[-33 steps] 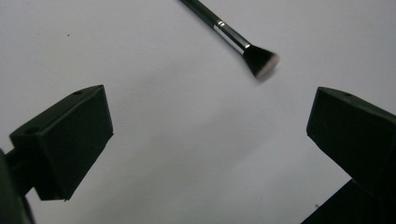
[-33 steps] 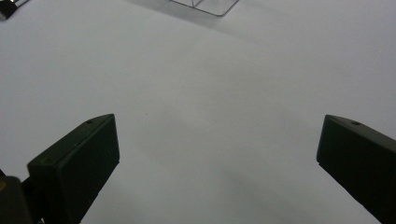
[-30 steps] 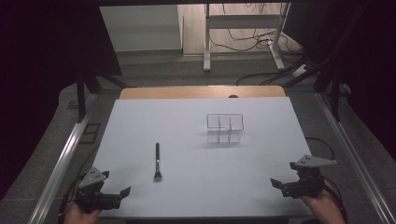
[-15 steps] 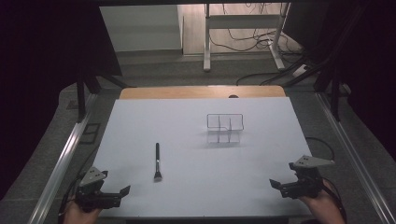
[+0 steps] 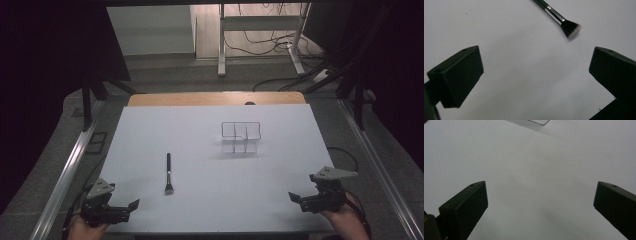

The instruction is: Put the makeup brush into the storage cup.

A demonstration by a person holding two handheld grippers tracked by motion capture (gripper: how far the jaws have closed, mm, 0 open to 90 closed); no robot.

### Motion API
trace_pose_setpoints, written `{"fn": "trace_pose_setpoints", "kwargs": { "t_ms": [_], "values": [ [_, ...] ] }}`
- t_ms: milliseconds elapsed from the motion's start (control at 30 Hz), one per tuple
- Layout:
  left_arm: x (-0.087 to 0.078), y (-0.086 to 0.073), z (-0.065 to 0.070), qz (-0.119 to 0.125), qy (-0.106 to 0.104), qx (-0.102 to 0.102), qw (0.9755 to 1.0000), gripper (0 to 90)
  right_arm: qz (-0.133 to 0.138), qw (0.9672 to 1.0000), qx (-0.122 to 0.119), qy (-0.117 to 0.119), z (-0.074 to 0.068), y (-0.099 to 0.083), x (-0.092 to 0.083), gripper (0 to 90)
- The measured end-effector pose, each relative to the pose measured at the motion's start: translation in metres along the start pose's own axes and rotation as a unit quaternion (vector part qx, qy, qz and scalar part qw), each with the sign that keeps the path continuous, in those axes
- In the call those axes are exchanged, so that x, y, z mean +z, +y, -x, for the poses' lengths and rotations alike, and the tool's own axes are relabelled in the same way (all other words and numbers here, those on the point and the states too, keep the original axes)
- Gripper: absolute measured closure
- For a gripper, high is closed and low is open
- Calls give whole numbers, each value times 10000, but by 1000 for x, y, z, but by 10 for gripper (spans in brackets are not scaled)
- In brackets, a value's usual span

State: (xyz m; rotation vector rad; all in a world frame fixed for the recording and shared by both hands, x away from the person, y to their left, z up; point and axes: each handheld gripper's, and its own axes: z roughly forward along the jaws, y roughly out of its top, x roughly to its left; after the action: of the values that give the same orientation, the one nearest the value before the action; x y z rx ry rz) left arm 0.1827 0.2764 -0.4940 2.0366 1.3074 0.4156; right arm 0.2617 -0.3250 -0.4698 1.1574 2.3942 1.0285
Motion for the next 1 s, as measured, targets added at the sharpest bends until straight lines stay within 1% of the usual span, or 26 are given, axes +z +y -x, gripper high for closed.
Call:
{"fn": "trace_pose_setpoints", "kwargs": {
  "t_ms": [67,167,233,333,500,600,700,867,933,1000],
  "values": [
    [0,1,0,-12,24,14,10000,0,-28,10000,-13,-9,0,0,0,0],
    [0,2,-1,-3,-11,-29,10000,1,-14,10000,-15,-17,0,0,0,0],
    [0,2,-1,-12,14,-18,10000,0,-13,10000,-12,-19,0,0,0,0],
    [0,3,-1,43,-9,-31,10000,0,-28,10000,-19,-24,0,0,0,0],
    [1,6,0,85,10,91,9999,0,-11,10000,-27,-29,-1,0,0,0],
    [2,7,0,45,47,150,9999,0,-8,10000,-24,-31,-1,1,0,0],
    [3,9,0,19,2,149,9999,0,3,10000,-30,-42,-1,1,0,0],
    [6,13,0,-59,4,259,9996,5,23,10000,-33,-50,0,1,0,0],
    [8,15,1,-107,-74,299,9995,8,8,10000,-48,-77,0,1,0,0],
    [9,17,1,-134,-91,332,9993,10,7,10000,-28,-59,0,1,-1,0]
  ]
}}
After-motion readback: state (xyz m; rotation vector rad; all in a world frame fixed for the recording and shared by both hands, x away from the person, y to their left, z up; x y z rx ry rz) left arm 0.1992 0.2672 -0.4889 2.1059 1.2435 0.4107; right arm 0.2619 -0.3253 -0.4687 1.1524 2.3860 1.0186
